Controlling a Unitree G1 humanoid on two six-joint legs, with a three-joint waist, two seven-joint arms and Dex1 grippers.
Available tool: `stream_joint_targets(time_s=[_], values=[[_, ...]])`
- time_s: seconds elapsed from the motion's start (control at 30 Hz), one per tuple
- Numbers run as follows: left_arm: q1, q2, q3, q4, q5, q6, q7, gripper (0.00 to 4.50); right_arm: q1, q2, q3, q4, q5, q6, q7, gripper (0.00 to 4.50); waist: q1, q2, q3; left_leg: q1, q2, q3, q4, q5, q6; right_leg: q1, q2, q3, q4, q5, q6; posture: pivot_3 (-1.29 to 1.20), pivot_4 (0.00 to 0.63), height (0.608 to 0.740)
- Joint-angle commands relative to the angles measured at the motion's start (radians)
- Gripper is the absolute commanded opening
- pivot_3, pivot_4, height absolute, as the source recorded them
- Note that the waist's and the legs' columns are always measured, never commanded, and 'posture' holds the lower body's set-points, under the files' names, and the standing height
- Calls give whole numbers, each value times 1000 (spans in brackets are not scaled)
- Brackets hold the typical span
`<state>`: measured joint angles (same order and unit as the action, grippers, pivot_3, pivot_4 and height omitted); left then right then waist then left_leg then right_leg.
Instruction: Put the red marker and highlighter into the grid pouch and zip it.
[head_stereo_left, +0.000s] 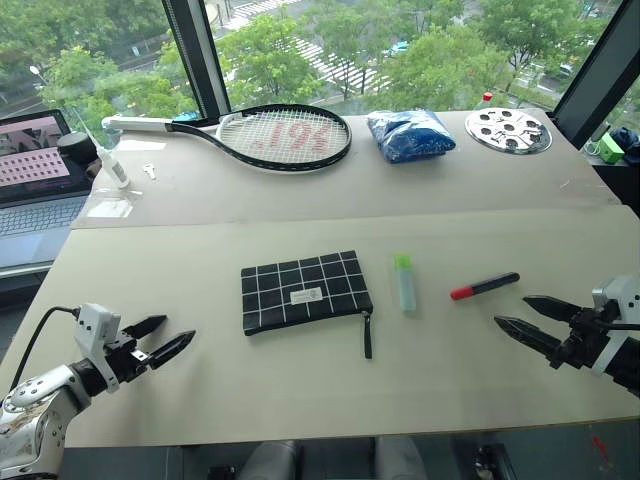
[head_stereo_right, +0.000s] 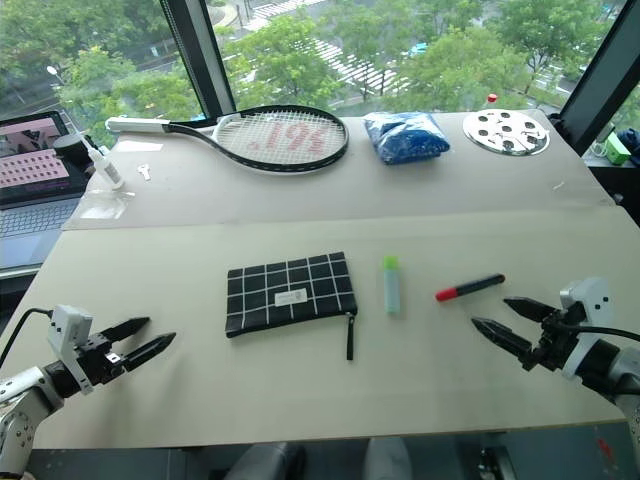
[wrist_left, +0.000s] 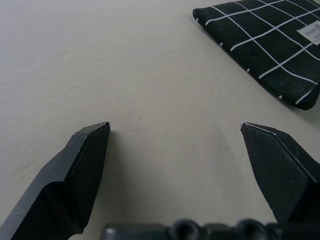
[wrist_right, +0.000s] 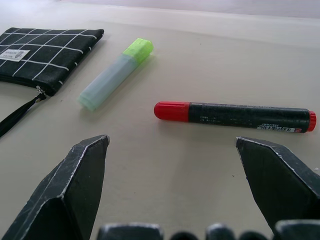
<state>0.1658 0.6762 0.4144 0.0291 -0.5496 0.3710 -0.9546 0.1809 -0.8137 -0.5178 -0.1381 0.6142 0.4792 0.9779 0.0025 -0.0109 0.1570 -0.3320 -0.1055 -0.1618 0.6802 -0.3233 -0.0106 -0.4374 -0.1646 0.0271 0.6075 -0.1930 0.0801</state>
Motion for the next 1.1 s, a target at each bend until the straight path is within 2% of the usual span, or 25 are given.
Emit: stream_joint_targets(time_s=[0.03, 0.17, 0.23, 0.33, 0.4, 0.47, 0.53, 0.57, 0.7, 0.83, 0.97, 1.1], values=[[-17, 16, -3, 12, 8, -16, -16, 4500, 2, -10, -31, -31, 22, 8, 0, 4457, 0, 0, 0, 0, 0, 0, 0, 0, 0, 0, 0, 0, 0, 0, 0, 0, 150, 740], [-101, 44, -25, 26, -15, -10, -81, 4500, -48, 0, -42, -51, 58, 32, -25, 4457, 4, 0, 0, 0, 0, 0, 0, 0, 0, 0, 0, 0, 0, 1, -1, 0, 150, 740], [-115, 59, -57, 33, 43, -97, -115, 4500, -68, -5, -46, -82, 108, 65, -13, 4457, 4, 0, 0, 0, 0, 0, 1, 0, 0, 0, 1, 0, 0, 2, -1, 0, 150, 740], [-109, 90, -128, 33, 164, -263, -152, 4500, -94, -11, -37, -137, 167, 99, 4, 3800, 0, 0, 0, 0, 1, 0, 1, 1, -2, 0, 2, 0, -1, 2, -1, 0, 150, 740], [-125, 99, -155, 40, 209, -342, -157, 4500, -109, -9, -6, -194, 212, 129, 10, 3200, -2, 0, 0, 0, 2, 1, 0, 1, -2, 0, 2, 0, -2, 3, -2, 0, 150, 740], [-154, 103, -181, 57, 253, -416, -153, 4500, -138, 5, 45, -250, 254, 161, 3, 2393, -2, 0, 0, -1, 2, 2, 0, 1, -2, 0, 2, 0, -3, 3, -1, 0, 150, 740], [-194, 108, -217, 86, 311, -493, -146, 4500, -184, 36, 140, -295, 268, 183, -13, 1803, -2, -1, 0, -1, 3, 2, 0, 1, -2, 0, 3, 0, -6, 6, -2, 0, 150, 740], [-212, 109, -235, 99, 335, -524, -144, 4500, -212, 53, 196, -305, 252, 182, -17, 1359, -1, -2, 0, -1, 4, 2, 0, 1, -2, 0, 4, 0, -7, 7, -2, 0, 150, 740], [-260, 110, -282, 144, 389, -603, -141, 4500, -349, 134, 374, -262, 186, 175, -44, 40, -3, -2, 0, -2, 7, 3, 1, 2, -4, 0, 8, 0, -13, 13, -3, 0, 150, 740], [-285, 108, -316, 171, 421, -657, -133, 4500, -487, 221, 590, -193, 35, 119, -41, 40, -14, -3, 0, -3, 10, 6, 1, 3, -6, -3, 10, 0, -13, 13, -4, 0, 150, 740], [-291, 103, -339, 172, 426, -682, -129, 4500, -587, 293, 724, -93, -117, 34, -49, 40, -16, -2, 0, -3, 11, 7, 1, 3, -7, -5, 11, -1, -12, 14, -4, 0, 150, 740], [-299, 97, -373, 172, 442, -713, -127, 4500, -691, 327, 841, 80, -334, -81, -93, 40, -15, -2, 0, -3, 11, 8, 2, 3, -7, -5, 11, -1, -13, 15, -5, 0, 150, 740]])
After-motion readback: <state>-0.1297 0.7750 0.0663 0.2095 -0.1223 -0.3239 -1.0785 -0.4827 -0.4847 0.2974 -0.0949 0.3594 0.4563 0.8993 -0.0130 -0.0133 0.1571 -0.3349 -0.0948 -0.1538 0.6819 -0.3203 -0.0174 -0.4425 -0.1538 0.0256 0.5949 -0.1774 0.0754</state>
